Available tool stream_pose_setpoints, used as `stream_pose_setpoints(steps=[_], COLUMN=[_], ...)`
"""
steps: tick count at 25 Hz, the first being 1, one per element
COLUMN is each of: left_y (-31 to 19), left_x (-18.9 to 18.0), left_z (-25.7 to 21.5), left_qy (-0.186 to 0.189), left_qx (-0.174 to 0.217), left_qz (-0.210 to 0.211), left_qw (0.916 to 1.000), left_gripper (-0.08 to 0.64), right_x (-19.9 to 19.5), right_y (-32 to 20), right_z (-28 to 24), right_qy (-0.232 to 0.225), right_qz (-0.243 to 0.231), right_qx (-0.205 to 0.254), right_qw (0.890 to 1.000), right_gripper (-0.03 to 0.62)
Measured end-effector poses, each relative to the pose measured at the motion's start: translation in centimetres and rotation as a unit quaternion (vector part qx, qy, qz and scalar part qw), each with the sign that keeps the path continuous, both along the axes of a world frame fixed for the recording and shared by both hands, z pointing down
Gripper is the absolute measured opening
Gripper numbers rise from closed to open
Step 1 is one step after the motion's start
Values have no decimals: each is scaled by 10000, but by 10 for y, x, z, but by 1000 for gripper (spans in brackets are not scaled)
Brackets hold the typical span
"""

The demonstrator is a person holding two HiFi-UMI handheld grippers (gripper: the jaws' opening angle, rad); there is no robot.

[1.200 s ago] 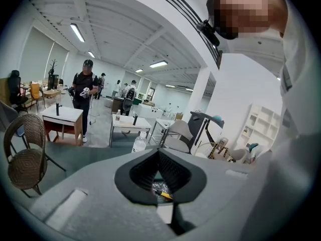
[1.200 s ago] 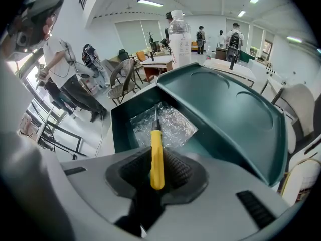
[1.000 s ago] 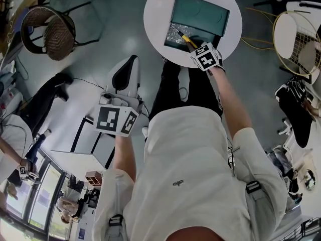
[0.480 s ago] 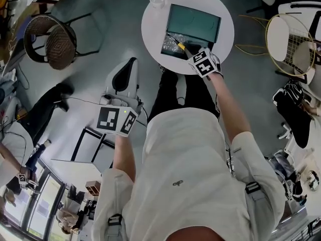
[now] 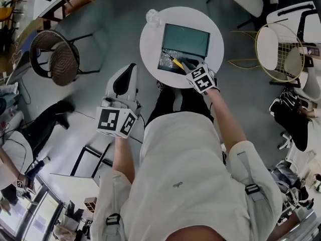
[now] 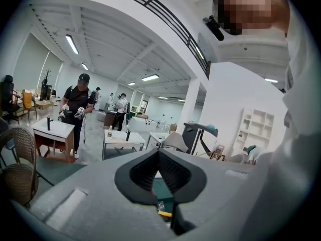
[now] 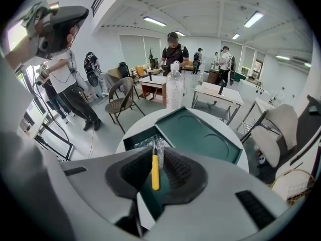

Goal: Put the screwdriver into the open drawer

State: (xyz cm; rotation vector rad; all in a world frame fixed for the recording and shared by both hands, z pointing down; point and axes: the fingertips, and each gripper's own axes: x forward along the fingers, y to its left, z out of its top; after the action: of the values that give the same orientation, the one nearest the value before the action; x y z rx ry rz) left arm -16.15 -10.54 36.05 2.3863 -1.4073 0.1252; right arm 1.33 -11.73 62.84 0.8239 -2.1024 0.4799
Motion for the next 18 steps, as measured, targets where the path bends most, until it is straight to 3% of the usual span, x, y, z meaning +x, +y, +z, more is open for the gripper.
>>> stream_pose_setpoints(steps=[10,18], left_y=[5,3], left_x=[-2,-9], left_z=[-24,-42], left_qy=[-9,-51], left_qx=[330,541], left_qz=[28,-17], left_qw=[9995,9985], left_gripper=[9,9], right_x=[-12,-13], right_y=[3,-14], right_z=[-67,-151], right_qy=[-377,-838], right_qz=[68,341], right_qx=[598,1343], right_qw=[9975,9868], right_gripper=[67,56])
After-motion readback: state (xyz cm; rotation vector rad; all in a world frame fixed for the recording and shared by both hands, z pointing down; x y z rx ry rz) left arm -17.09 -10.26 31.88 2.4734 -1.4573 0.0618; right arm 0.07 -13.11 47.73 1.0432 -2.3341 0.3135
